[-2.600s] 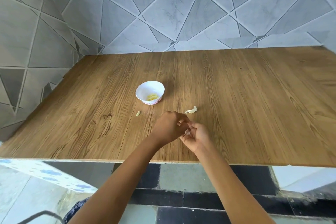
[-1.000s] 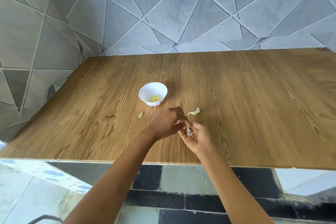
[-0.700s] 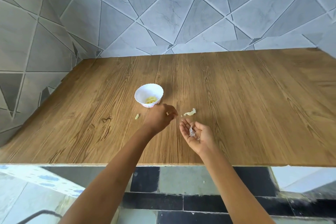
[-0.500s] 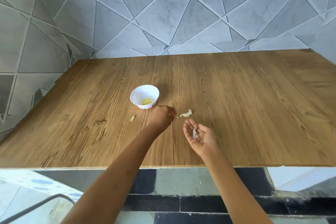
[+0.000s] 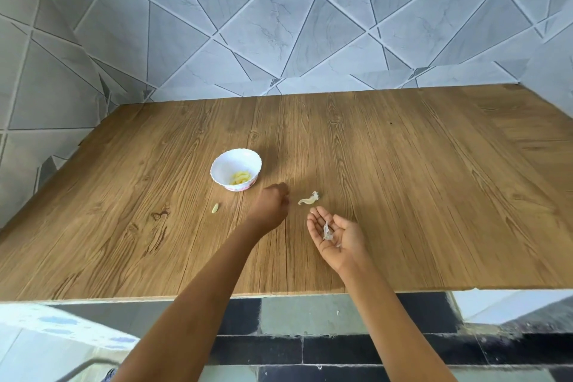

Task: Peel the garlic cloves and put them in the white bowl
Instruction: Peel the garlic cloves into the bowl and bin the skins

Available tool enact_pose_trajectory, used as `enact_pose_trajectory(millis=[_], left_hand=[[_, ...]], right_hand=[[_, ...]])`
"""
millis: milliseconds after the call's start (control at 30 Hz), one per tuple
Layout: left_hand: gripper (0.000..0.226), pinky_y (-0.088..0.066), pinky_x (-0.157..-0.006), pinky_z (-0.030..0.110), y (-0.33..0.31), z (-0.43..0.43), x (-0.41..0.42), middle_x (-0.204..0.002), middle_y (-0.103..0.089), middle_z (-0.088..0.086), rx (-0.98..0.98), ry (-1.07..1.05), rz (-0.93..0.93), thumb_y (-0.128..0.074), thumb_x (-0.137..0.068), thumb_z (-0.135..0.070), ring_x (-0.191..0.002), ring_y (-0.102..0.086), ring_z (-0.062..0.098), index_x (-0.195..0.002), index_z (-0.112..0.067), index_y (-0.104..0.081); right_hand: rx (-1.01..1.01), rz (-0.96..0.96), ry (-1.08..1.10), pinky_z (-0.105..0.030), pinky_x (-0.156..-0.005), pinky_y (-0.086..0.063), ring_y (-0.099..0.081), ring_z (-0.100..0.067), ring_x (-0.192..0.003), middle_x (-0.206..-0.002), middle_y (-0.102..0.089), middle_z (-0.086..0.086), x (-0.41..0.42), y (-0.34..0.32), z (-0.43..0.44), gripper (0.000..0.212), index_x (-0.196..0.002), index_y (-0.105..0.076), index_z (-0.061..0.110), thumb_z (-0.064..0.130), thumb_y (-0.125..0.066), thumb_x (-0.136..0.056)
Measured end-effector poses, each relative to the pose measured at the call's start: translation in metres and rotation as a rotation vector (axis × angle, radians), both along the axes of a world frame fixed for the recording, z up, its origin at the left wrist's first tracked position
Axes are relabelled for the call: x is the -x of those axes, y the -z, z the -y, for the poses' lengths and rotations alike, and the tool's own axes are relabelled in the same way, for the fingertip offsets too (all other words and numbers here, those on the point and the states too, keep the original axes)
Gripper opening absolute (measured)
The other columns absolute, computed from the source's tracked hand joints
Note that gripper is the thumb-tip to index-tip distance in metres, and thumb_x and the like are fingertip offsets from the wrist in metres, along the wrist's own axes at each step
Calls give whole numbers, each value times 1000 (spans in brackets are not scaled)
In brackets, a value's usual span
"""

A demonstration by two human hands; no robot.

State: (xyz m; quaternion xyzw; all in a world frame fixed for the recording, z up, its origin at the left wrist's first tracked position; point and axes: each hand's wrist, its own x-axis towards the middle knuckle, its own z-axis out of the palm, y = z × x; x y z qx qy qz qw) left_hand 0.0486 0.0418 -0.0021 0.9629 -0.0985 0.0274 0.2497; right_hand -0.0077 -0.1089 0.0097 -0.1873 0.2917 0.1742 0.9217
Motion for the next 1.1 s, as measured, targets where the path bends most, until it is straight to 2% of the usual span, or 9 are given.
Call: enact_pose_trajectory(millis=[100,233,400,533,633,733,833,1000,1100], left_hand=[[14,-37,-63,7,-24,1,15,-83,-65,2,162,145,52,-52,-89,4,-70,-54,7,-90,1,-66],[14,-40,-62,17,-36,9,29,-87,-64,-1,23,326,48,-64,-87,-12,-68,-52,6,-95,-19,-73],[8,-51,-65,36,-34,11,35,-81,-57,-9,-7,174,52,-72,-78,-25,-69,-53,10,-86,-22,-70],[10,-52,-68,38,-34,10,34,-79,-55,-13,17,122,47,-73,-78,-26,-69,-53,10,-85,-23,-67],[21,-53,-73,35,-34,9,35,-87,-68,-15,15,150,-7,-61,-85,-15,-77,-59,6,-96,-30,-72],[40,-54,-74,36,-36,8,36,-96,-72,-9,41,177,10,-48,-80,3,-89,-65,11,-97,-23,-74],[40,-54,-74,37,-36,3,37,-93,-73,0,126,164,59,-47,-74,8,-85,-66,16,-92,-16,-74],[24,-52,-75,19,-31,-22,55,-92,-73,1,316,-46,67,-56,-81,3,-80,-67,13,-91,-10,-73],[17,-49,-77,9,-23,-46,79,-92,-70,-4,457,-199,47,-65,-83,1,-81,-64,1,-97,-7,-72]], right_hand=[[-4,-2,-16,-38,-91,-46,-60,-28,-89,-95,-63,-20,-3,0,-5,34,-99,-58,-10,12,-33,-101],[9,-18,-25,-35,-82,-49,-62,-25,-84,-92,-65,-18,-7,0,-10,32,-102,-58,-7,13,-34,-101],[33,-12,-41,-33,-81,-51,-62,-25,-95,-111,-62,-20,-9,3,-14,33,-113,-58,-7,14,-35,-100],[31,-17,-34,-33,-72,-50,-59,-19,-78,-94,-63,-16,-7,2,-16,33,-99,-60,-7,14,-35,-101],[15,-20,-20,-34,-79,-50,-60,-23,-81,-87,-63,-17,-4,-2,-17,35,-89,-61,-7,14,-35,-101],[3,-17,-15,-37,-85,-50,-62,-29,-83,-91,-63,-21,-2,-4,-16,33,-91,-58,-8,14,-36,-101],[-3,-10,-25,-36,-80,-52,-62,-30,-84,-93,-63,-22,-1,-4,-17,34,-97,-59,-10,14,-35,-101],[3,-9,-51,-35,-89,-47,-59,-29,-83,-88,-61,-20,1,-7,-32,35,-83,-57,-6,13,-34,-101],[28,-1,-123,-33,-75,-55,-60,-25,-82,-84,-64,-16,2,-7,-49,35,-86,-59,-5,12,-33,-101]])
